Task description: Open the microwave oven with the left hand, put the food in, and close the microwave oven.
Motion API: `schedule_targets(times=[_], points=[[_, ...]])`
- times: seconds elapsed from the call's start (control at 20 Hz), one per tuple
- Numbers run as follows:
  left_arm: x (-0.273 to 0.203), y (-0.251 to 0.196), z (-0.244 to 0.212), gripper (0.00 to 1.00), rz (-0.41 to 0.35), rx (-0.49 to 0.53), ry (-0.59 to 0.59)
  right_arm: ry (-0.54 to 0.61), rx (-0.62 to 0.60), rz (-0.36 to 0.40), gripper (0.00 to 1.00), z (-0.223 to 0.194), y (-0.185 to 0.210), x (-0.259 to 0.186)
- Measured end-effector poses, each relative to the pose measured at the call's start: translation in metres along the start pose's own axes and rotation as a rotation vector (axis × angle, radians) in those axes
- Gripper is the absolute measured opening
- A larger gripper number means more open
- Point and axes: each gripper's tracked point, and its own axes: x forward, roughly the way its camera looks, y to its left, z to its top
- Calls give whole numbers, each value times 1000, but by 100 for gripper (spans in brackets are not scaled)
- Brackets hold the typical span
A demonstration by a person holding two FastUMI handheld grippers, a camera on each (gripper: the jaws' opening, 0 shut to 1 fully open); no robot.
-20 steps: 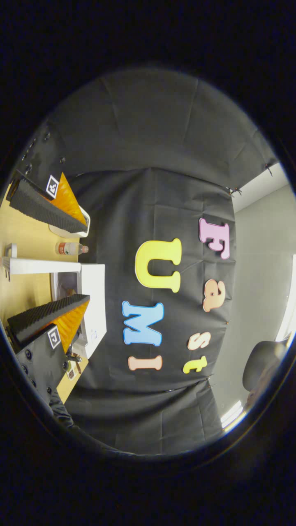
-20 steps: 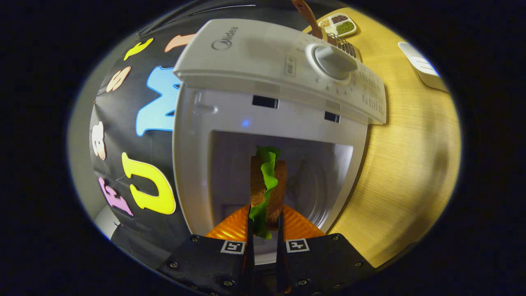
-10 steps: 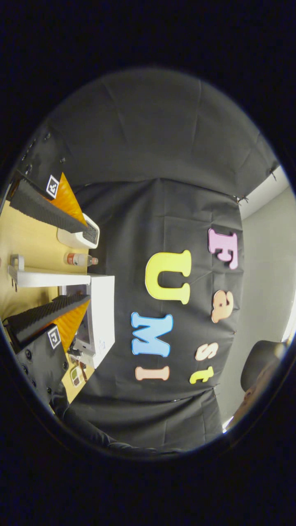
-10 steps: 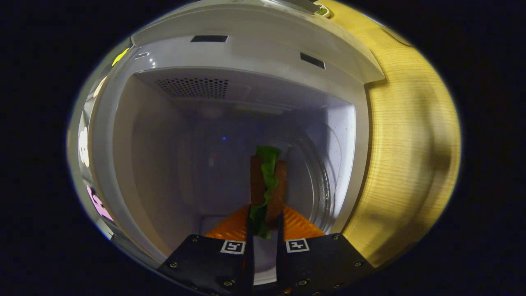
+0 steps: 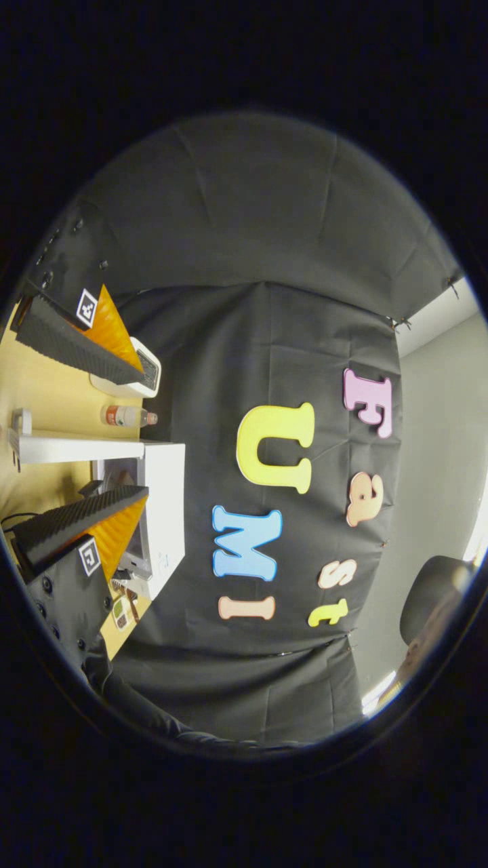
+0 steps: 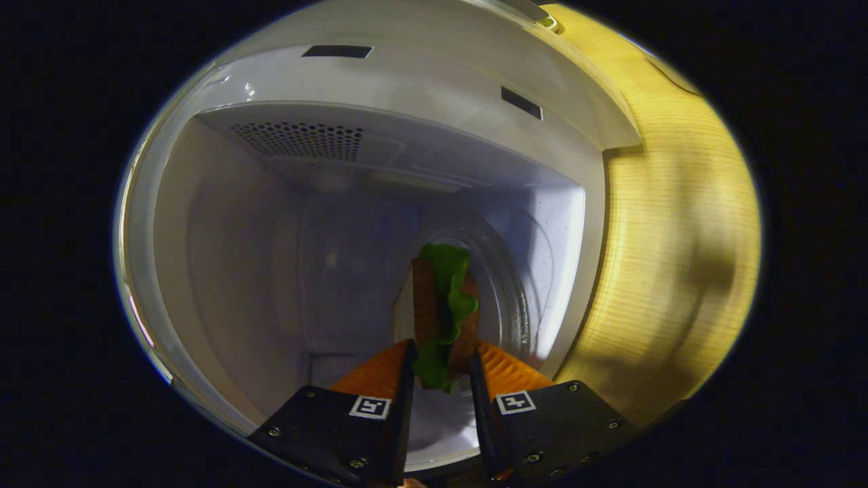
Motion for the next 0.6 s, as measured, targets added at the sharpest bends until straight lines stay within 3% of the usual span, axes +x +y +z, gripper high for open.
schedule_targets(times=[0.2,0.25,0.4,0.6], points=[[6,-9,-1,98,-29,-7,-7,31,-81,-9,68,-2,8,-16],[9,-12,-3,98,-35,-11,-9,43,-106,-10,81,-3,8,-21],[14,-24,-2,94,-64,-20,-26,51,-175,-1,83,-3,6,-41],[21,-38,0,98,-101,-15,-41,73,-364,29,83,4,4,-87]])
